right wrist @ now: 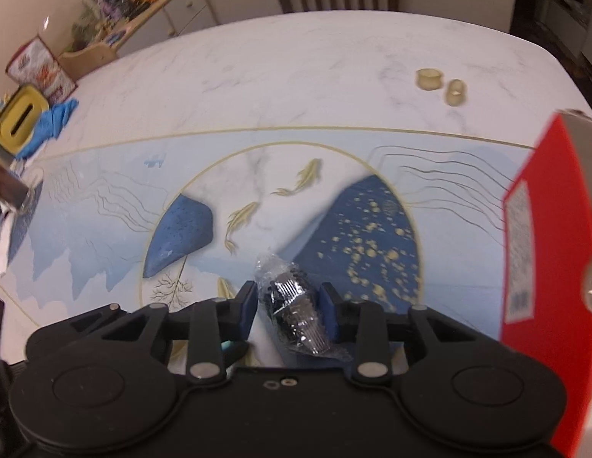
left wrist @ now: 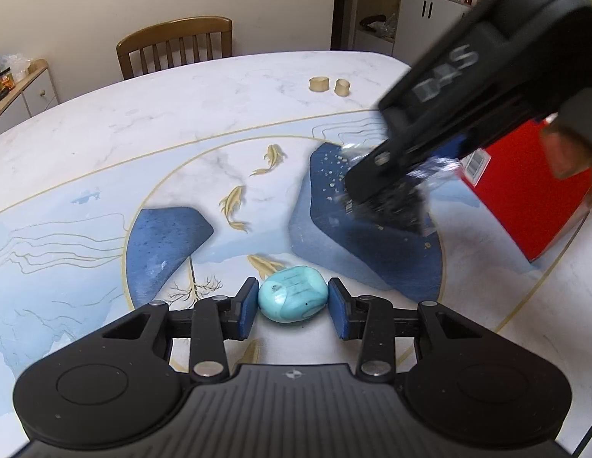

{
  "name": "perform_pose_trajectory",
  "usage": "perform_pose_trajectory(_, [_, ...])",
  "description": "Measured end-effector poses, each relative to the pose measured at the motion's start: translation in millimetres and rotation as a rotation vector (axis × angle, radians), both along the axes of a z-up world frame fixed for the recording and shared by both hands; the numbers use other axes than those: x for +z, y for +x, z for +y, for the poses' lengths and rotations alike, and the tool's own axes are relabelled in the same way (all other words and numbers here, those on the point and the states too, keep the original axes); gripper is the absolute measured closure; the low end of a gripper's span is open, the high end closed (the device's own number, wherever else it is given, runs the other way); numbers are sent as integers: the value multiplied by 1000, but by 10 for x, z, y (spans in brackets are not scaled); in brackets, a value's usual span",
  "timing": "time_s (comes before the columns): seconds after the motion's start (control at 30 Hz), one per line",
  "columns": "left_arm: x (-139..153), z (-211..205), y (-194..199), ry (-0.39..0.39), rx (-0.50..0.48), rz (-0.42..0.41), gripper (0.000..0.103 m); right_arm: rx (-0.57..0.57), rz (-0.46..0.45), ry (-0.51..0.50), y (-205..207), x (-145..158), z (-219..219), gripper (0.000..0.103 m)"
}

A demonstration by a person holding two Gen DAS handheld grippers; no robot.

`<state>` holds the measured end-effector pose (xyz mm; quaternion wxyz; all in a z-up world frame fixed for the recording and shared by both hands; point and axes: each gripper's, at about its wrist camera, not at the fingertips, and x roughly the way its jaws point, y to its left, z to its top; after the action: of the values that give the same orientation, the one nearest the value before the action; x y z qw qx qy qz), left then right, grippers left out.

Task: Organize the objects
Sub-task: 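Carry the turquoise stone and black bagged item over the cardboard box with both tools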

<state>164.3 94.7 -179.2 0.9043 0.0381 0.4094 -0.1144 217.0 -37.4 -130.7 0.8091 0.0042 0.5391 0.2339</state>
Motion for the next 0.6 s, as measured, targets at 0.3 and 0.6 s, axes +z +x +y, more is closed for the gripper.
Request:
perform_pose_trajectory(0.3, [329, 34, -63, -54, 6, -29, 64, -58, -58, 63, -153, 431, -468, 70])
perform_pose_trajectory(0.6, [745, -179, -70, -92, -9, -57, 64, -99, -118, 33, -257, 829, -897, 70])
